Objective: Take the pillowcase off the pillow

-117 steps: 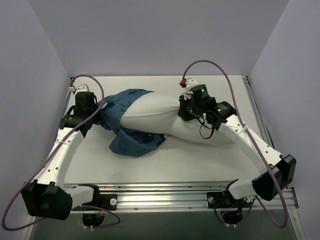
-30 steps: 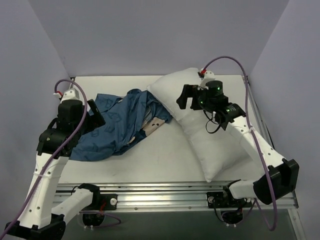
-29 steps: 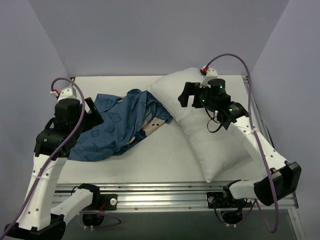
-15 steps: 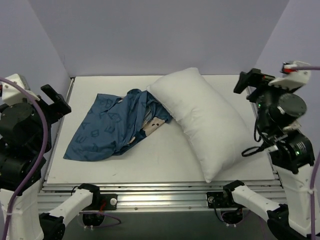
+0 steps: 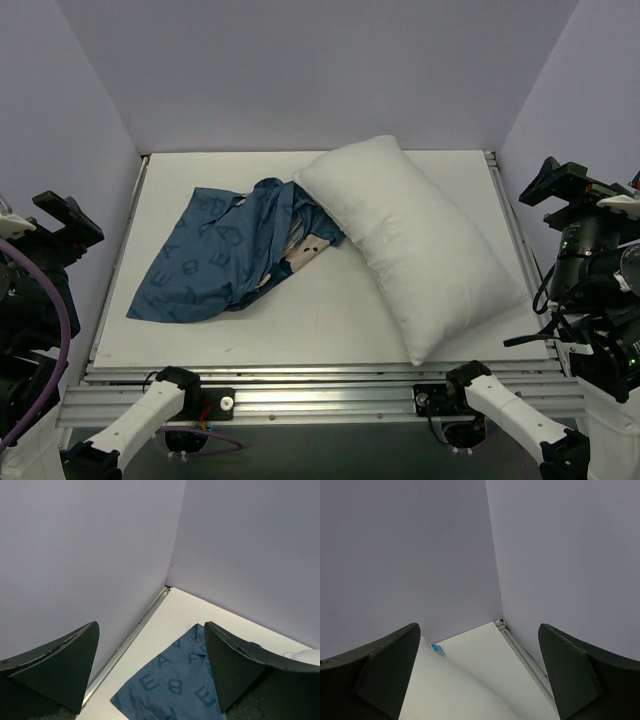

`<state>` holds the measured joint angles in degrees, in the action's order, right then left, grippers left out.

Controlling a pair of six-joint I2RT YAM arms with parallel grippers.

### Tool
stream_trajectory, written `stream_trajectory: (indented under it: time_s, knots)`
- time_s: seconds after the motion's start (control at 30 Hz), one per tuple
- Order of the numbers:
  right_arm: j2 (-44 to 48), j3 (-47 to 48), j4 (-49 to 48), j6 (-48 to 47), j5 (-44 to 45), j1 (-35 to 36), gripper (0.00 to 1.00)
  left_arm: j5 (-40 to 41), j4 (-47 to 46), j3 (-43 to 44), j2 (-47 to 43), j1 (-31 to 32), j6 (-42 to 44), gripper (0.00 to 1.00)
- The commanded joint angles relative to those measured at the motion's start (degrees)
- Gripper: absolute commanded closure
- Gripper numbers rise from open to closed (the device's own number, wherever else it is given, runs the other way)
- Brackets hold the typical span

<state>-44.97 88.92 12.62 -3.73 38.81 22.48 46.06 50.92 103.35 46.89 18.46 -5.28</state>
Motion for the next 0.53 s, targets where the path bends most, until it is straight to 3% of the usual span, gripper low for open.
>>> stream_trajectory:
  time_s: [0.0,0.5]
  knots:
    - [0.6,-0.2,-2.8,-1.9,1.2,-0.2,0.0,3.4,-6.8,-1.9,-1.6,0.4,4.0,0.06]
    - [0.8,-0.3,-2.5,-2.2,-1.1,-0.2,0.0,3.2,-10.0,-5.4,-2.0,0.5,4.0,0.06]
